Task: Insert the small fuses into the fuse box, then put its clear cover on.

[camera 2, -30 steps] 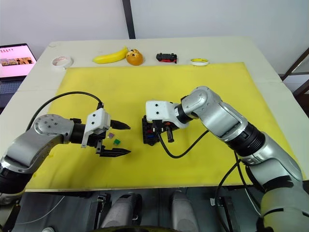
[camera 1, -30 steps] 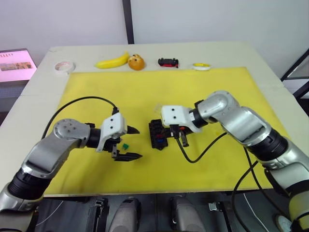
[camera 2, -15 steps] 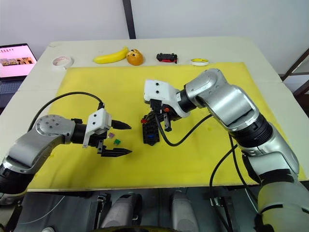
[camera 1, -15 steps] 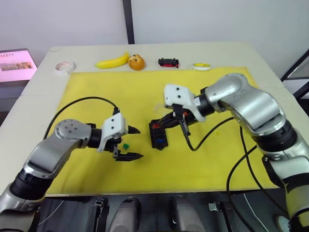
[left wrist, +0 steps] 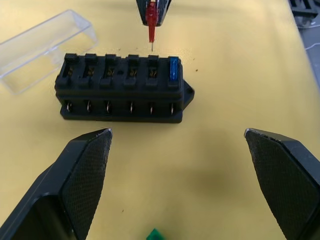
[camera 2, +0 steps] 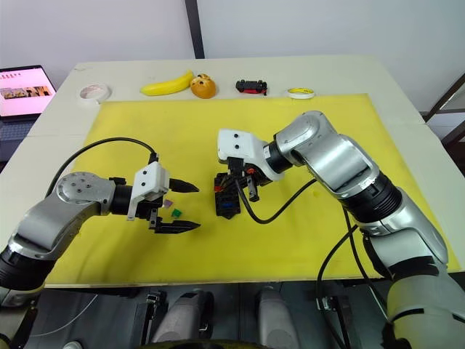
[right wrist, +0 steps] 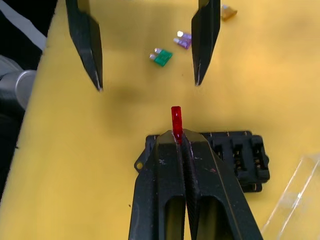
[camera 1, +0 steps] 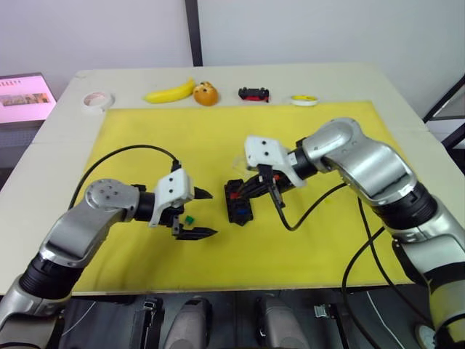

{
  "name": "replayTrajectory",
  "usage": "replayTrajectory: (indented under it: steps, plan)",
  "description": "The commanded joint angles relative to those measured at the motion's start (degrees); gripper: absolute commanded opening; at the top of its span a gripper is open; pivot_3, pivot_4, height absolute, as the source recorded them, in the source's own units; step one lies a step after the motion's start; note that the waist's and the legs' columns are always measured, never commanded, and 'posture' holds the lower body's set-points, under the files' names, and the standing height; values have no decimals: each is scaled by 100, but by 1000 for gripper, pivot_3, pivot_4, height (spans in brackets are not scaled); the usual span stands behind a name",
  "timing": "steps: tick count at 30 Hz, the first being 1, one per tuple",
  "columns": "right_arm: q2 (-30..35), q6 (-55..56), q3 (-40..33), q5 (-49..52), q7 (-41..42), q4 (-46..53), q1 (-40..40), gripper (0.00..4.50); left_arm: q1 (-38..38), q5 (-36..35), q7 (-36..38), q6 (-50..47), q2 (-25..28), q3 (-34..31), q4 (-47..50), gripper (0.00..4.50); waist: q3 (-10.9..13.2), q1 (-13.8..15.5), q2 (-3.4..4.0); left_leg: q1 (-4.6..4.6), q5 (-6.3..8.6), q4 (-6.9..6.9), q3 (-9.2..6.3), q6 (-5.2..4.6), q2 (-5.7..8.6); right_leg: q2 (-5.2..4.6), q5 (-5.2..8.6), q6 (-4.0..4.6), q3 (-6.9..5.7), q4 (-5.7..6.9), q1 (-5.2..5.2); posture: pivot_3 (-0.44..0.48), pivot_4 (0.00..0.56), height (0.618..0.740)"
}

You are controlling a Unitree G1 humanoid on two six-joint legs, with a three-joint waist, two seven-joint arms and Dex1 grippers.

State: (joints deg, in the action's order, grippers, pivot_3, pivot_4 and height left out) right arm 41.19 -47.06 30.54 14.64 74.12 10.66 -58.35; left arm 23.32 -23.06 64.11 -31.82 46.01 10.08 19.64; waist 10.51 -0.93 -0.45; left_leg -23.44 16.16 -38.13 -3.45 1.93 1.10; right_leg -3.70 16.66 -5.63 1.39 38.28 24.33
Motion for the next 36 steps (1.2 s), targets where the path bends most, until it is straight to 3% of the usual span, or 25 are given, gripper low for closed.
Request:
replayTrajectory:
  steps: [1,14,36]
  plan:
    - [42,307,81,-229,99,-39,12,0,38,11,0,91,-10,-53,116,4451,0,-1,0,0,0,0,0,0,0,0,0,0,0,0,0,0,150,740]
    - [-108,542,320,-755,219,-405,-13,0,39,-35,-93,-49,-19,-38,316,4451,0,-2,0,0,0,-1,0,0,0,0,0,0,0,2,0,0,150,740]
    - [-248,-378,84,-394,229,26,-247,0,194,-21,-102,-148,-83,17,295,4451,0,1,0,0,0,-5,-1,0,3,0,0,0,0,7,0,0,150,740]
